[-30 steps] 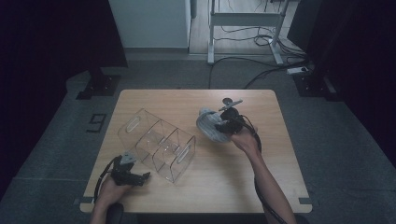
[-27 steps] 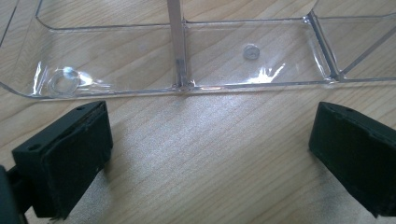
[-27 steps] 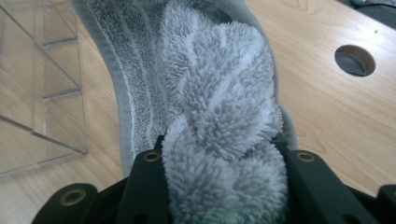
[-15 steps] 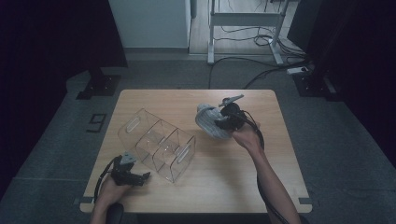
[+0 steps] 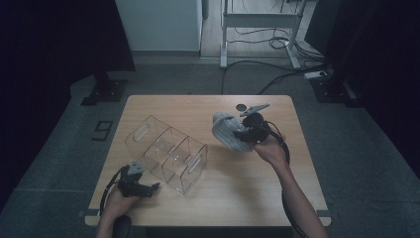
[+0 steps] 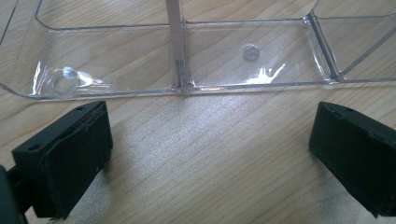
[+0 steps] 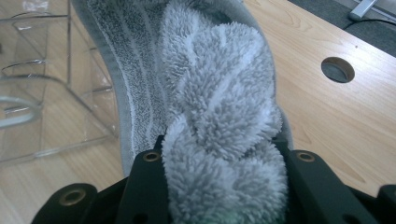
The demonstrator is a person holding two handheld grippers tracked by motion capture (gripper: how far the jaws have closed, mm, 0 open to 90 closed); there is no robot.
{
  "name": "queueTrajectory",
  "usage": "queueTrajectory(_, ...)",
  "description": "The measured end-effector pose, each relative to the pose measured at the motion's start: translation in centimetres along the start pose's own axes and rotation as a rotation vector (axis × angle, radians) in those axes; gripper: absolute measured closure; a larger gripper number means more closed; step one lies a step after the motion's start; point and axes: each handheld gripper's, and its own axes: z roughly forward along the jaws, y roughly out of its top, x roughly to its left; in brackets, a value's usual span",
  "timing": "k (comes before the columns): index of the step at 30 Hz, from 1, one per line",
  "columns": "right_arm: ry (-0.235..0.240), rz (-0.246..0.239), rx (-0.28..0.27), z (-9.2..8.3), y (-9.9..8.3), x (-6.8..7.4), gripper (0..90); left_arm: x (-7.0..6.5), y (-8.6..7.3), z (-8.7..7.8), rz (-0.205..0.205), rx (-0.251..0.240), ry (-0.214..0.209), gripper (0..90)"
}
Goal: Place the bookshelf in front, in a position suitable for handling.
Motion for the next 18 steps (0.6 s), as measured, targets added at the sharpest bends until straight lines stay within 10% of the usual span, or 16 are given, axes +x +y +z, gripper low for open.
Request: queueTrajectory(18,-0.028,0.03,-0.021,-4.9,-4.6,-1.0,64.0,0.0,0.0,0.0,-0.002,0.002,0.001,0.0)
